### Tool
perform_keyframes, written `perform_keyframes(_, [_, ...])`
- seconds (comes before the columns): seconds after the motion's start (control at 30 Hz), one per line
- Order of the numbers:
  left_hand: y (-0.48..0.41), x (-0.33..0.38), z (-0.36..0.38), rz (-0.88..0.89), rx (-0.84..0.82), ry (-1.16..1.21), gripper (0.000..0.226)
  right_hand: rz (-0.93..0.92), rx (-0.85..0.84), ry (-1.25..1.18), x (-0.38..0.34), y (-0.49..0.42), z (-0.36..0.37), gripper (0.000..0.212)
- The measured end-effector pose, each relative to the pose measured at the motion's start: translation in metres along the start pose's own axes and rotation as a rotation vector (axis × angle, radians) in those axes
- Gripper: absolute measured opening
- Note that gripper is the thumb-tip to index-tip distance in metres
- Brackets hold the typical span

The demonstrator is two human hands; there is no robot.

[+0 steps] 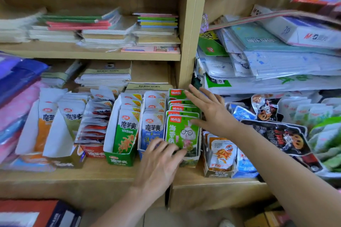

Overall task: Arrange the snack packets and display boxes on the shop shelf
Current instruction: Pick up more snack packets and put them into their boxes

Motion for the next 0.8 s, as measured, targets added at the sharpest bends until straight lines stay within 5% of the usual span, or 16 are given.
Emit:
perform_keyframes(0.17, [0.003,0.006,0.0,0.031,0.02,0.026,0.023,-0.029,0.226,-0.037,0.002,0.011,-0.017,0.072])
perform_keyframes(0.53, [-0.002,0.009,0.001,-0.07,0.016,0.085,0.03,-0.106,-0.005,-0.05,-0.005,0.008,0.002,0.069])
perform_keyframes(0.8, [-0.012,0.023,-0.016,-0.249,-0.031,0.116,0.031,0.286,0.198,-0.394,0.007,0.055,-0.082,0.037])
Point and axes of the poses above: each hand's wrist, its own y-axis away from the middle knuckle, its own z-axis out of the palm, x = y × z, the point moved 3 cm from there along -y, towards the middle knuckle, and after that the axes turned 14 degrees about x, right-handed, at the moved point
